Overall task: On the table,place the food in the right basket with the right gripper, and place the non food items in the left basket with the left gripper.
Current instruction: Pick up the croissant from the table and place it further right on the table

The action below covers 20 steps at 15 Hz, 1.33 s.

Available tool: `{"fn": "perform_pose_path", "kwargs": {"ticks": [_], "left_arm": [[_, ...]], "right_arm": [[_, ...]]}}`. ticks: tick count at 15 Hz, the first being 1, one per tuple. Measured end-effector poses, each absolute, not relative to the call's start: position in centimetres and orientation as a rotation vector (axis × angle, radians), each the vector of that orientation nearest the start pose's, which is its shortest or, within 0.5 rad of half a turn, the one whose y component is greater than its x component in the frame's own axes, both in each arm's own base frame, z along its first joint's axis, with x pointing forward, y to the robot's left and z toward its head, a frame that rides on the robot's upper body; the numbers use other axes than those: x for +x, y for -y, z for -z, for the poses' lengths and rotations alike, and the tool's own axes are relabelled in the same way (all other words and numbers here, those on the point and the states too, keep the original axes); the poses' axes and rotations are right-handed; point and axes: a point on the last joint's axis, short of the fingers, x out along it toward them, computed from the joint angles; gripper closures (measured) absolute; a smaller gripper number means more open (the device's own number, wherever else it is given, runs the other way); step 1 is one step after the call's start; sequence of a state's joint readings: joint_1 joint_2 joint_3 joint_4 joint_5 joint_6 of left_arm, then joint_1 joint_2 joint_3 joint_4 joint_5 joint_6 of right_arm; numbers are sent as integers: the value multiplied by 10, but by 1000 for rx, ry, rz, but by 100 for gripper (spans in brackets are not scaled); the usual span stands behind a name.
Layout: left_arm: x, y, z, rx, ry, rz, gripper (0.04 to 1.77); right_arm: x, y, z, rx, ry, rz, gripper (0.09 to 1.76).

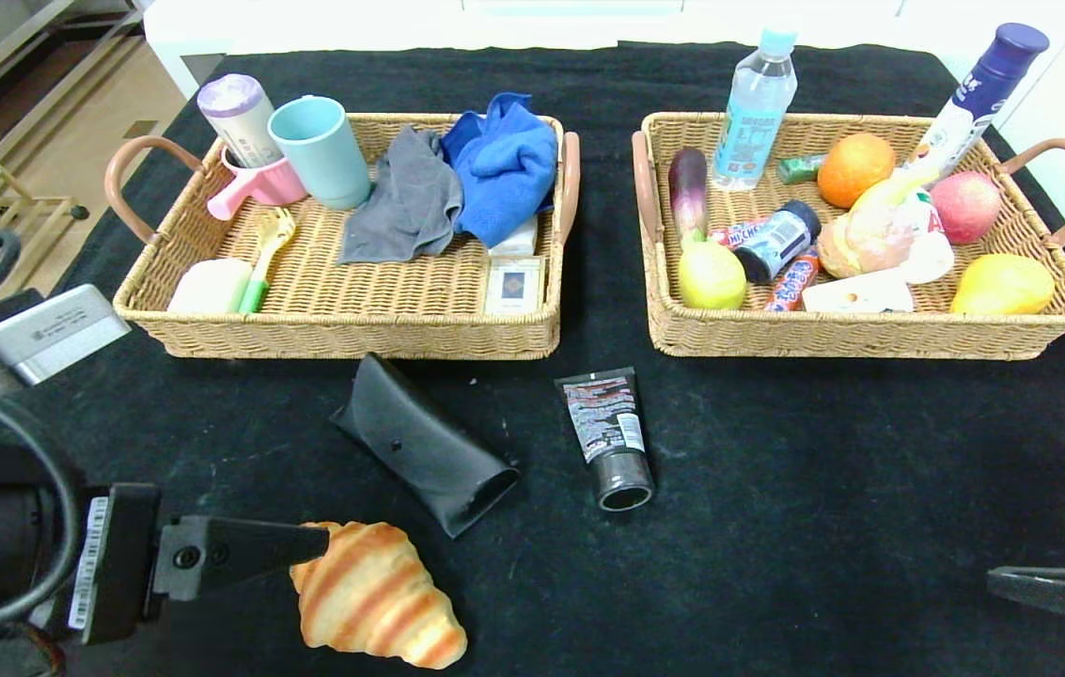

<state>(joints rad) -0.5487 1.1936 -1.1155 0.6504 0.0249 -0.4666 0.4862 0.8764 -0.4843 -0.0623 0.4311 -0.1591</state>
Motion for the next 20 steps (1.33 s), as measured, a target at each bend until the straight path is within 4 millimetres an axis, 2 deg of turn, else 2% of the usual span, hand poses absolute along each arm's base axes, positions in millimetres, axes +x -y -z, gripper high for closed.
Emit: {"fn": "perform_pose_path", "kwargs": {"ticks": [2, 7, 14, 20], "left_arm": [[125, 79, -270, -384, -896, 238, 9], [141, 84, -255, -565, -1018, 62, 9], [162, 89, -228, -595, -1070, -19, 9], [173, 95, -224, -592, -1073, -31, 9]], "right_arm": [[78, -52, -200, -158, -269, -934, 15], [78, -52, -198, -160, -280, -939, 14], [77, -53, -195, -163, -290, -951, 14], [76, -53, -195, -164, -286, -952, 14]]}}
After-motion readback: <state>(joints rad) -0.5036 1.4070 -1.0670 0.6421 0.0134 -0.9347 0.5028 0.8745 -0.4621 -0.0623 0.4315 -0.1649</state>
